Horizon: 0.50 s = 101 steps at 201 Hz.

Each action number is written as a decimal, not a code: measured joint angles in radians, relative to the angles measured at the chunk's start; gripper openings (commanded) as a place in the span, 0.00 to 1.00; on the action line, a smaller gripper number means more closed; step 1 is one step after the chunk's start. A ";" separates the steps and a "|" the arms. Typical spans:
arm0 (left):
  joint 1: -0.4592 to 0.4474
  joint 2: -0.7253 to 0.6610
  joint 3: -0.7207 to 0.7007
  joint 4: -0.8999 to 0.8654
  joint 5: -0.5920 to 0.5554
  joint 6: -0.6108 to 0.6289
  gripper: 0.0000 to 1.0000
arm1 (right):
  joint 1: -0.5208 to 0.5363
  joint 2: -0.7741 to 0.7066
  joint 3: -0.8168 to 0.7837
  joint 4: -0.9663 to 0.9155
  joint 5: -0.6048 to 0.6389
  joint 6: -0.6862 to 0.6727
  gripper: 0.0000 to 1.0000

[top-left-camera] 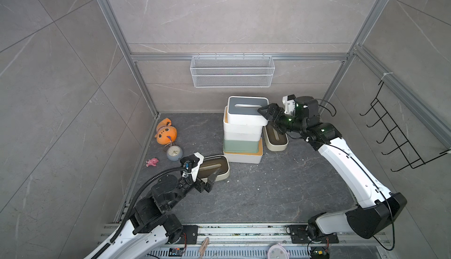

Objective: Stack the tissue boxes
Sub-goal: Place the tissue box at the tissue box.

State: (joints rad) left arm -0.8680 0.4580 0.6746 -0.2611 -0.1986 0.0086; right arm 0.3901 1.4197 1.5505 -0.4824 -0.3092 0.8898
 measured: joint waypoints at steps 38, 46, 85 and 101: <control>0.000 0.004 0.000 0.000 0.000 0.000 1.00 | 0.000 0.000 0.029 -0.034 0.026 -0.033 1.00; 0.000 0.007 0.000 -0.001 0.000 0.000 1.00 | -0.001 0.000 0.034 -0.039 0.026 -0.040 1.00; 0.000 0.023 0.000 -0.002 0.005 0.000 1.00 | -0.006 0.005 0.053 -0.047 0.004 -0.064 1.00; 0.000 0.027 0.002 -0.004 0.016 0.000 1.00 | -0.005 0.019 0.079 -0.045 -0.018 -0.072 1.00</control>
State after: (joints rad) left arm -0.8680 0.4854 0.6769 -0.2649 -0.1829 0.0086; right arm 0.3847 1.4391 1.6299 -0.5274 -0.3275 0.8177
